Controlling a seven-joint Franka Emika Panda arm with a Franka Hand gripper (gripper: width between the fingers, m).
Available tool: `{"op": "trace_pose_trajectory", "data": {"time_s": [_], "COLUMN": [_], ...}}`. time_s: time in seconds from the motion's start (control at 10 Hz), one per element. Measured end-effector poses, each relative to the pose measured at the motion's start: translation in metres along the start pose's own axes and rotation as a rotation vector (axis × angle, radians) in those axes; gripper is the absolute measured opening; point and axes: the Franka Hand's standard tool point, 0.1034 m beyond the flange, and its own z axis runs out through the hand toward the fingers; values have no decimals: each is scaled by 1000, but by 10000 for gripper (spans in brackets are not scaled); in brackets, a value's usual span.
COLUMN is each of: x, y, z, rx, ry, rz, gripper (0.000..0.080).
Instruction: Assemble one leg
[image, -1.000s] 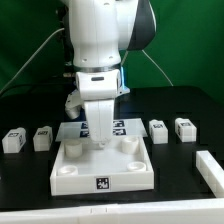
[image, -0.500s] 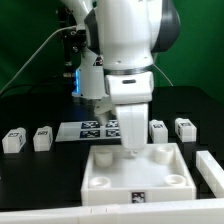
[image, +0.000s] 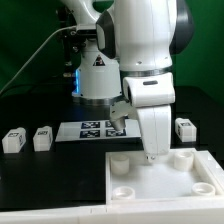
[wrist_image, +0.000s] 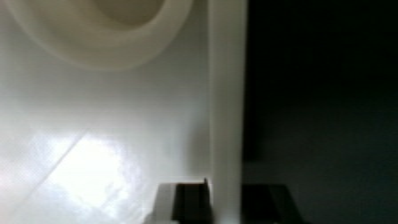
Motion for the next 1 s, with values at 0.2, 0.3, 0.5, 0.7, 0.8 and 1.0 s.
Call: {"op": "trace_pose_trajectory", "data": {"time_s": [0.2,0.3,0.5,0.7,0.8,1.0], "x": [0,-1,-1,-1,-2,-2], "y": [1,1,1,1,1,1], "z": [0,0,0,0,0,0], "rx": [-2,-2,-1,-1,-1,-1], "ry": [-6,-6,-6,-6,-6,-6], "rz": [-5,-4,-3,-3,-2,-1], "gripper": [60,60,176,311,494,598]}}
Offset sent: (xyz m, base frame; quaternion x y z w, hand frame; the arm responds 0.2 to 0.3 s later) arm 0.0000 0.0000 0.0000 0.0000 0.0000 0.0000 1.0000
